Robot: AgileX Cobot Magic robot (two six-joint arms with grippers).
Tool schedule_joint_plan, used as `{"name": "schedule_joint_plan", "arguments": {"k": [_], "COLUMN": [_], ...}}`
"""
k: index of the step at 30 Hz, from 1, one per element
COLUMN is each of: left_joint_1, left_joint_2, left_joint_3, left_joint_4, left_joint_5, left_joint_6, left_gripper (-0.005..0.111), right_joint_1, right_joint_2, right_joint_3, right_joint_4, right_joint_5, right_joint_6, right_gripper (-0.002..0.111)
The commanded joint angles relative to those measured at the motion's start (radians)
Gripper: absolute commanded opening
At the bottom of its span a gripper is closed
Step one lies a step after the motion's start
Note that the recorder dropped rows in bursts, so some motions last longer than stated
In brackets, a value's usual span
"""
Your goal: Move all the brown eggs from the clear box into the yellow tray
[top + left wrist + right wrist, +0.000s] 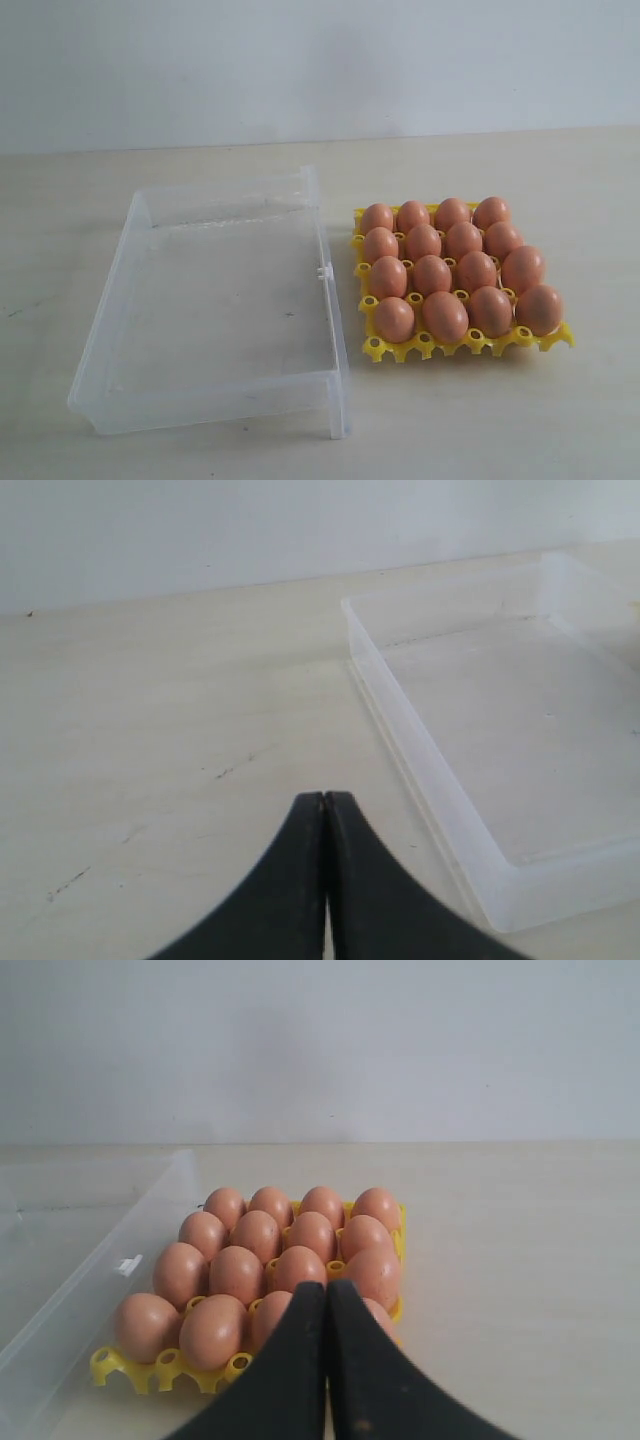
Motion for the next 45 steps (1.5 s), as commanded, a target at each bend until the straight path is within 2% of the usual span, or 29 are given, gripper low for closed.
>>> {"name": "schedule_joint_plan", "arguments": {"k": [1,5,16,23,45], "left_joint_1": [-0.004,-0.004,-0.004,-0.004,-0.004], "left_joint_2": [-0.006,-0.006,-0.006,-0.006,-0.006], "left_joint_3": [-0.004,-0.004,-0.004,-0.004,-0.004], "left_joint_4": [-0.006,-0.006,-0.006,-0.006,-0.006], "left_joint_5": [-0.01,-0.01,-0.01,-0.01,-0.01], "left_joint_6": [0.0,0.0,0.0,0.0,0.0], "left_gripper": [0.0,0.0,0.0,0.0,0.0], "right_joint_1": [-0.018,-0.101,-0.126,-0.207,-0.211], "right_joint_2": [-0.006,-0.006,-0.006,-0.006,-0.006], "right_joint_3": [0.004,0.004,0.004,0.004,0.004], "right_joint_4": [0.001,0.001,0.001,0.001,0.001], "right_joint_5": [-0.005,-0.005,-0.005,-0.005,-0.005], "right_joint_6": [-0.002,-0.002,-0.002,-0.002,-0.002], "right_gripper": [0.0,0.0,0.0,0.0,0.0]}}
